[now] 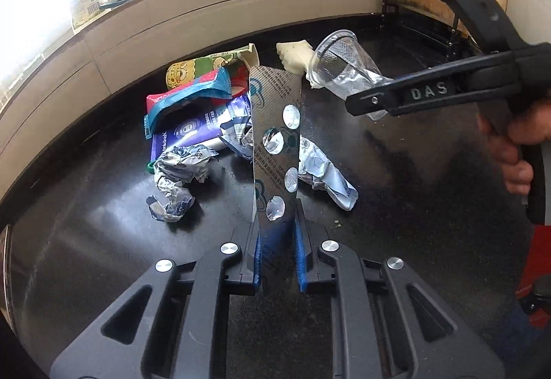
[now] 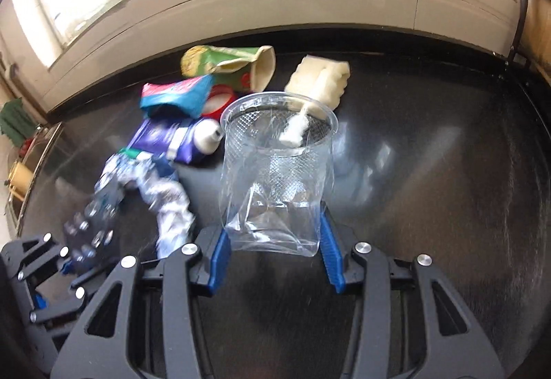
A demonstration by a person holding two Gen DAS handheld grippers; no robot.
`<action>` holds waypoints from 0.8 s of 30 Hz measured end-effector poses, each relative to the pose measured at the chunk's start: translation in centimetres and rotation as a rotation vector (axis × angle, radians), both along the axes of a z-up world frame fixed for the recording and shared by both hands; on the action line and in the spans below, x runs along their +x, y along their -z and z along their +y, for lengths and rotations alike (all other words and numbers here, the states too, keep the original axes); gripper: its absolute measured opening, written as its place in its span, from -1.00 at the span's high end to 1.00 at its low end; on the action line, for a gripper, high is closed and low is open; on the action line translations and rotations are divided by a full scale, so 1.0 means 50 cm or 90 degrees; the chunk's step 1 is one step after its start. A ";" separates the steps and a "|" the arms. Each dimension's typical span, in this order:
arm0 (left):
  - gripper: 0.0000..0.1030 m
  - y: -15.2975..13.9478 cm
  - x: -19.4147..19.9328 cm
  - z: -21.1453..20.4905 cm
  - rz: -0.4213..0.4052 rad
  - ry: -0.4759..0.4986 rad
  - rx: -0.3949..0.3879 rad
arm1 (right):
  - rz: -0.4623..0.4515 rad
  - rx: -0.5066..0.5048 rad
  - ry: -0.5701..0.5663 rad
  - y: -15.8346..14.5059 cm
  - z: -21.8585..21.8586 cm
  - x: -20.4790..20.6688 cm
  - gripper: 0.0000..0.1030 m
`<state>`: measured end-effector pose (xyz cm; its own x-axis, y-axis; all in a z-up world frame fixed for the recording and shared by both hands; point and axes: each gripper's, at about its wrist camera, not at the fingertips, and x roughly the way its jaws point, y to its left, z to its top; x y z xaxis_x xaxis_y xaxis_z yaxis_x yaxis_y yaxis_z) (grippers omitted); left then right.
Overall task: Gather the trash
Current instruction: 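Grasp the pill blister pack with the left tool while the right tool grasps the clear cup, then carry blister pack and cup over the bin and open both tools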
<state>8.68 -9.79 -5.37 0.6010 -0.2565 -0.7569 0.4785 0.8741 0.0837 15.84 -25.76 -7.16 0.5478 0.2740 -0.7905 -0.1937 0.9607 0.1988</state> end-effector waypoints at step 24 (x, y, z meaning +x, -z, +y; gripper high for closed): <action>0.72 -0.072 -0.143 0.122 -0.043 -0.110 -0.053 | -0.060 0.000 -0.090 -0.048 0.093 -0.201 0.11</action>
